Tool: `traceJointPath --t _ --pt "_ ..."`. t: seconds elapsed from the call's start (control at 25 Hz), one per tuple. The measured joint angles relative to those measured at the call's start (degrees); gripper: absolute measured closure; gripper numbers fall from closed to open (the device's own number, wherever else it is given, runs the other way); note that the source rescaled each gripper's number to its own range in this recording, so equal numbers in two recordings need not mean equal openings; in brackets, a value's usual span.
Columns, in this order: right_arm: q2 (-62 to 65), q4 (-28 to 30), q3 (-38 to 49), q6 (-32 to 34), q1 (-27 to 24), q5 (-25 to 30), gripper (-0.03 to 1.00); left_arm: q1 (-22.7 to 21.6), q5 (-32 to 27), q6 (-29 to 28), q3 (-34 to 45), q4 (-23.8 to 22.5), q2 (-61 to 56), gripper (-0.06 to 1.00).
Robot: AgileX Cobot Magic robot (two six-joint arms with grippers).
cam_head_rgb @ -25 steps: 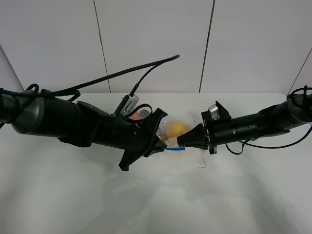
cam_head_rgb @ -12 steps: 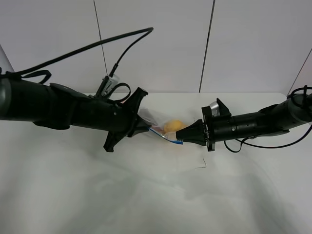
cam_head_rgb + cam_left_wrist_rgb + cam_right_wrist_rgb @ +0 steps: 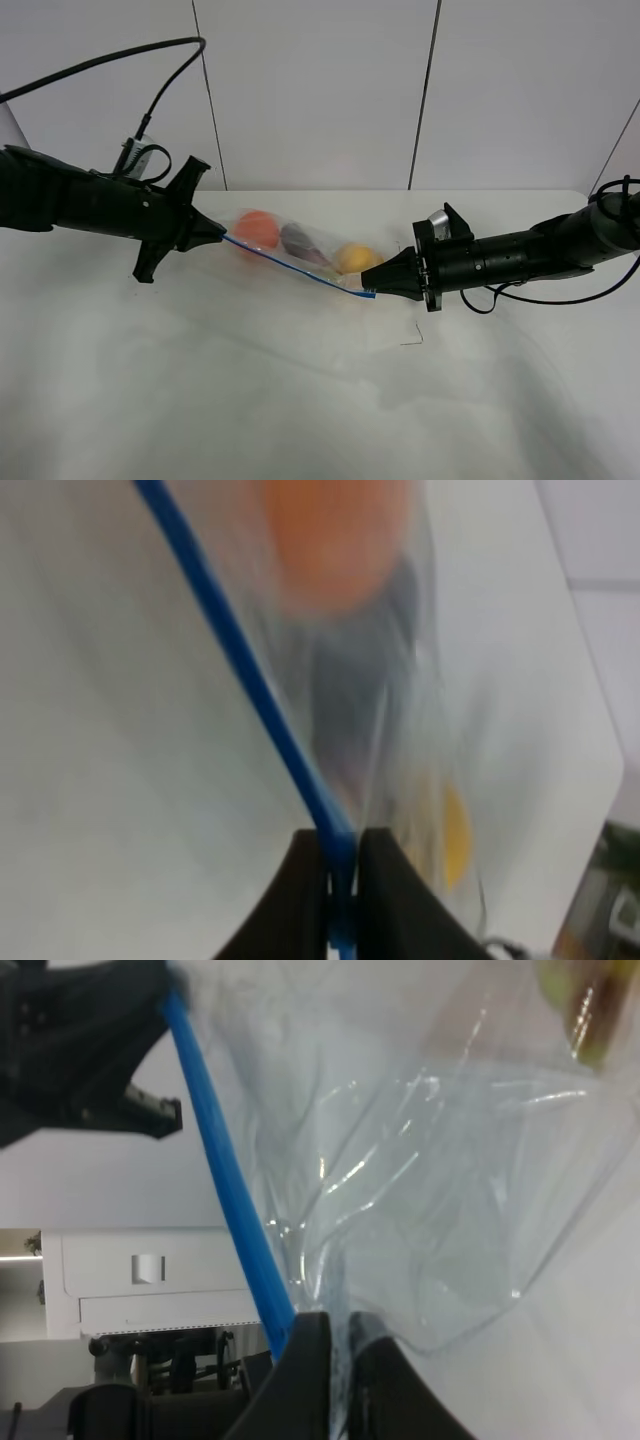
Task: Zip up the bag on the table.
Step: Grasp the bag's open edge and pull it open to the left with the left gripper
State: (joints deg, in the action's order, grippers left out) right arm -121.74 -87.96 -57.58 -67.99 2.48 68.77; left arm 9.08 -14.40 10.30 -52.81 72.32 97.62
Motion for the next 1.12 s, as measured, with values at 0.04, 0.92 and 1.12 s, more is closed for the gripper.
traceJointPath --t 0.04,0.92,1.12 --pt "0.0 0.0 0.0 0.0 0.0 0.0 0.97 -1.6 -0.5 0.0 0.0 -0.5 0.0 0.94" --pt "0.0 0.3 0.0 -0.1 0.1 -0.1 0.97 -12.9 -5.7 3.9 0.0 -3.4 -0.1 0.94" --pt "0.0 0.4 0.0 -0.1 0.1 -0.1 0.97 -12.9 -5.6 5.0 0.0 -3.4 -0.1 0.83"
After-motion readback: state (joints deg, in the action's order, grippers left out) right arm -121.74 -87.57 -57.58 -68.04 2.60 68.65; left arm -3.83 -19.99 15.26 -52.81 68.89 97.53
